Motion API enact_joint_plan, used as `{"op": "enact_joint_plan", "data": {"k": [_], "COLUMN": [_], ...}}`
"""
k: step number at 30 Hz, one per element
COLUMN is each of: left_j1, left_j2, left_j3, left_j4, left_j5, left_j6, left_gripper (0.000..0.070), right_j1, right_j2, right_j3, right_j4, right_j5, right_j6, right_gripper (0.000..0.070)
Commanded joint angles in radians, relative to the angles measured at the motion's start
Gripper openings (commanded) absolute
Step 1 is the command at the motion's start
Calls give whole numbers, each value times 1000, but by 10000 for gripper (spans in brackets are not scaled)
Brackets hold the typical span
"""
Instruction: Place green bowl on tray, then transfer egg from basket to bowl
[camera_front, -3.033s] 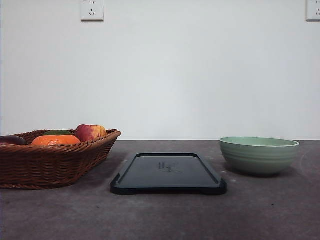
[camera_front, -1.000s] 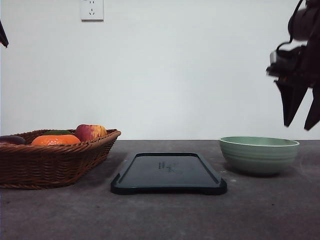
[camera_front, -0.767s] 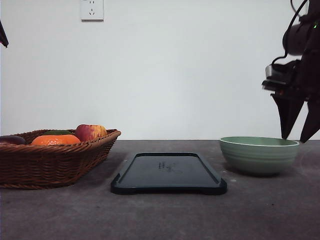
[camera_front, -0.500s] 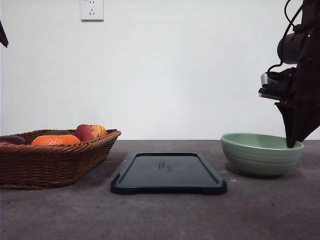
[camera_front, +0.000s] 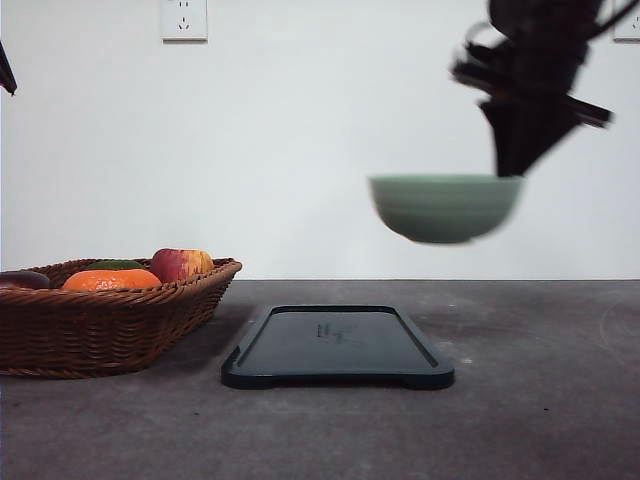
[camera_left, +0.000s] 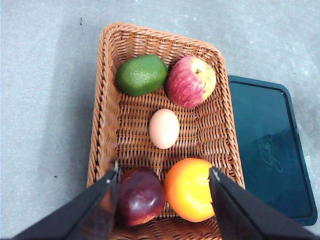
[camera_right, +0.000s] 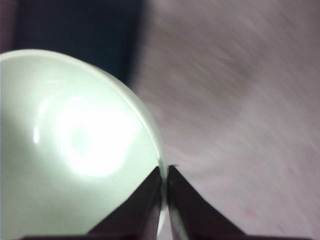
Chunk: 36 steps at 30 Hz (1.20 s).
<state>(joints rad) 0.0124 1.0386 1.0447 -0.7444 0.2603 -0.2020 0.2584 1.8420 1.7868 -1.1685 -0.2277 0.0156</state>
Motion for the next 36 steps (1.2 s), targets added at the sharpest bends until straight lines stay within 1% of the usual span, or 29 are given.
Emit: {"op": "enact_joint_plan", "data": {"k": [1,7,11,13,19,26,28,29,31,32,33,36], "left_j1": [-1,-1,-1,-1,-1,-1,-1,-1,-1,-1,-1,-1], "left_j2": [7,7,7,7,7,7,7,8,8,7,7,8], "left_j3": [26,26,26,26,26,26,26,26,26,26,26,26], "left_j4": [8,8,8,8,7,3,4,4,5,5,5,5], "left_j5": [2,2,2,2,2,2,2,2,2,2,2,2], "left_j6": [10,10,10,10,10,10,10,10,10,10,10,10], "left_gripper": [357,357,357,357,357,357,357,357,357,357,357,357], "right_j1": [31,137,184,204,225,223,223,224,225,225,224,222], "right_j2": [50,151,207,234,291,335,337,337,335,333,331,318], "right_j3": [50,142,151,151,151,150,150,150,152,155,162,184], "right_j4": [9,27,61,79,122,124,125,126,121,114,101,61], "right_j5": [-6,-4,0,19,74,82,82,81,76,74,76,95], "right_j6": [13,37,37,37,37,35,32,32,33,33,33,29], "right_gripper": [3,3,2,3,3,4,31,66,174,211,222,225]}}
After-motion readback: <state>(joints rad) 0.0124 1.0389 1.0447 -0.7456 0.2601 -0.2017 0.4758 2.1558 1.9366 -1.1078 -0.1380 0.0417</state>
